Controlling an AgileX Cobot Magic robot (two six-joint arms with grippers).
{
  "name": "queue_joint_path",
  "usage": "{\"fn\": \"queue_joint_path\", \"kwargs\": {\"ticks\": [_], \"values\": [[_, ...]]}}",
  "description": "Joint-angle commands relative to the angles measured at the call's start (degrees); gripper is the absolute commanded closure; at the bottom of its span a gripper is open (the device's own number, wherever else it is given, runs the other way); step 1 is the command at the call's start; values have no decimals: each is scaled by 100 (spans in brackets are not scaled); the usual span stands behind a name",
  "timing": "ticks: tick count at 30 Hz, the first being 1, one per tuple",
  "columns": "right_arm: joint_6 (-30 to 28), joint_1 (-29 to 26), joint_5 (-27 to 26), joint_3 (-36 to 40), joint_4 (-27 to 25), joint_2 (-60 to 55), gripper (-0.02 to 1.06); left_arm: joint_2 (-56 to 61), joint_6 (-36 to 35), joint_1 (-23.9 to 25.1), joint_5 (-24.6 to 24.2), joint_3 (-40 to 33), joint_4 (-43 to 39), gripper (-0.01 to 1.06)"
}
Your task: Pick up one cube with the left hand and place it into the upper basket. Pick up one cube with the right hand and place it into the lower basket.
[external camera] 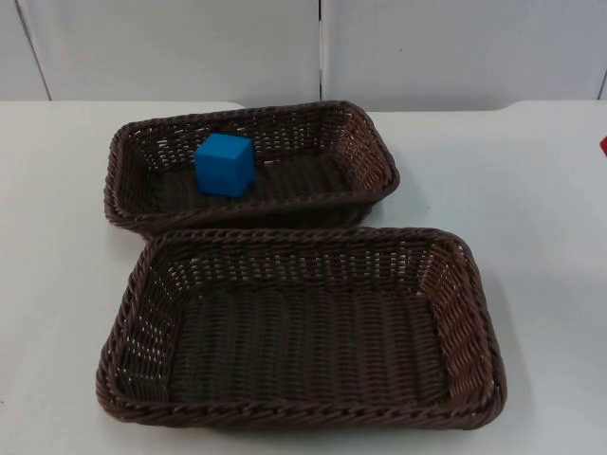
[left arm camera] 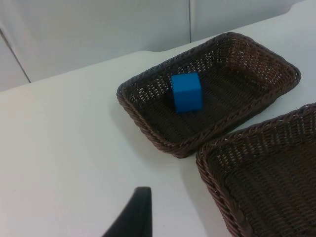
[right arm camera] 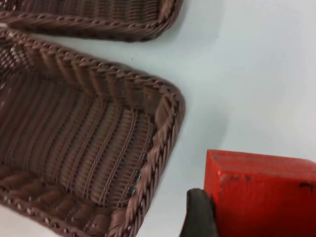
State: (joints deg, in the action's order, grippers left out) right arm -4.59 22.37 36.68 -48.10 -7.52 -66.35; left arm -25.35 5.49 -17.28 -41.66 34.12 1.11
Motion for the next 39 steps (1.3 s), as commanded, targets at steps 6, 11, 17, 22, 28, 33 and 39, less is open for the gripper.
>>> {"fn": "queue_joint_path", "kwargs": {"ticks": [6,11,17,22,28,33,39], "values": [[-945,39,234,25,-623,51,105,15,-39,-36,46,-17,-17,0],[-1461,382,379,25,-780,51,105,15,-39,-36,109,-17,-17,0],[-1688,909,402,25,-769,51,105,15,-39,-36,154,-17,-6,0],[-2015,1531,392,25,-769,51,105,15,-39,-36,154,-17,-6,0],[-2053,1739,315,25,-781,51,105,15,-39,-36,154,-17,-6,0],[-2053,1765,253,25,-806,16,105,15,-39,-36,154,-17,-6,0],[-2053,1765,205,-39,-943,-398,105,15,-39,-36,167,-17,-6,0]]}}
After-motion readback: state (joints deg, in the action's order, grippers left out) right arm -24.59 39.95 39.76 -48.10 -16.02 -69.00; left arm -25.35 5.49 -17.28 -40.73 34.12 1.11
